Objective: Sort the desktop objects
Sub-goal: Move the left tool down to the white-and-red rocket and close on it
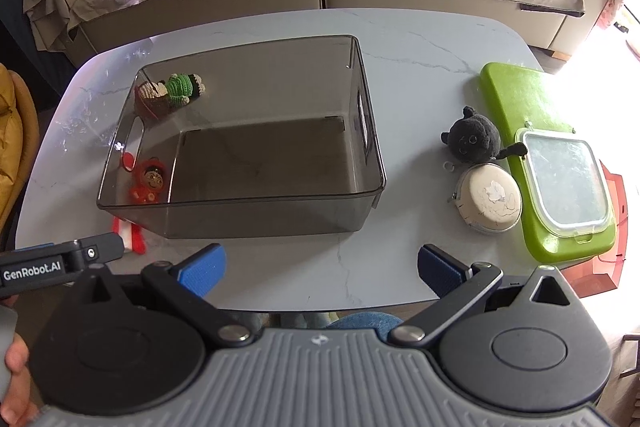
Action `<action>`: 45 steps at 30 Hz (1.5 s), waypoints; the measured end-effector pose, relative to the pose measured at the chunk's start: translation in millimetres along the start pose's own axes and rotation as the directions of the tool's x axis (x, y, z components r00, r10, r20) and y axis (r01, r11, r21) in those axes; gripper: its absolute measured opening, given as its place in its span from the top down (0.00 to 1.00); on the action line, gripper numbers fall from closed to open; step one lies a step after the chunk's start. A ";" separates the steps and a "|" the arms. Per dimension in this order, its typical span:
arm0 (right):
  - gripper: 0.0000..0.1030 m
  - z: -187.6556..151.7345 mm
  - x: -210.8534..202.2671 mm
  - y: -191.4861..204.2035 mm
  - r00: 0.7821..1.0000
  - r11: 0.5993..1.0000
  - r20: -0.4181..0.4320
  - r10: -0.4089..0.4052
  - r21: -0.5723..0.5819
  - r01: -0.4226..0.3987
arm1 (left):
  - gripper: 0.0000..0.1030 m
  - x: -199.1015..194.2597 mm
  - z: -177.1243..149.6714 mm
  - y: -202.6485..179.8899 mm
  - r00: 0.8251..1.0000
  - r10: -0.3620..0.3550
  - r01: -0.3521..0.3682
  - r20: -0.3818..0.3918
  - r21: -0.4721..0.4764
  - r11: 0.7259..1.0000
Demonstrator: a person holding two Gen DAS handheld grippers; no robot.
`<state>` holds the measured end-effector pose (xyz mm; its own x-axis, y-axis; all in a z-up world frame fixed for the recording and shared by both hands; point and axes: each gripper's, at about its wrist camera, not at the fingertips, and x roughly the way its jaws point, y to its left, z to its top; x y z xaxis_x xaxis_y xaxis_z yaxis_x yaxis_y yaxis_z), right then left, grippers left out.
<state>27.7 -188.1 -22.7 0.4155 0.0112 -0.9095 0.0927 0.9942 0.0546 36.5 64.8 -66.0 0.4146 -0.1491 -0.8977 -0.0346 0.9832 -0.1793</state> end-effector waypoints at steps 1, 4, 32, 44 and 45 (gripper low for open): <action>0.00 0.1 1.5 1.6 1.000 1.000 -0.004 -0.002 -0.004 0.002 | 0.00 1.8 0.4 1.7 1.000 -0.004 0.004 -0.003 -0.002 1.000; 0.00 1.6 5.0 6.3 1.000 1.000 -0.014 -0.007 -0.012 0.007 | 0.00 6.6 1.3 7.1 1.000 -0.019 0.019 -0.009 -0.009 1.000; 0.00 -14.5 14.1 7.7 0.962 0.997 0.274 0.000 0.079 -0.022 | 0.00 99.2 -3.0 182.1 0.975 -0.169 0.209 0.144 -0.335 0.919; 0.00 -20.7 20.3 -19.1 0.920 0.954 0.331 0.208 0.139 -0.266 | 0.00 169.3 36.3 179.2 0.993 -0.096 0.073 -0.066 -0.294 0.953; 0.00 -20.4 21.2 -19.0 0.922 0.954 0.327 0.208 0.139 -0.265 | 0.00 171.9 40.5 182.8 0.989 -0.137 0.113 -0.053 -0.323 0.940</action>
<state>16.3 -204.6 -51.4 0.6983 0.1822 -0.6923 0.1044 0.9308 0.3502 138.3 223.2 -236.8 0.3668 -0.2875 -0.8848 -0.2799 0.8729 -0.3997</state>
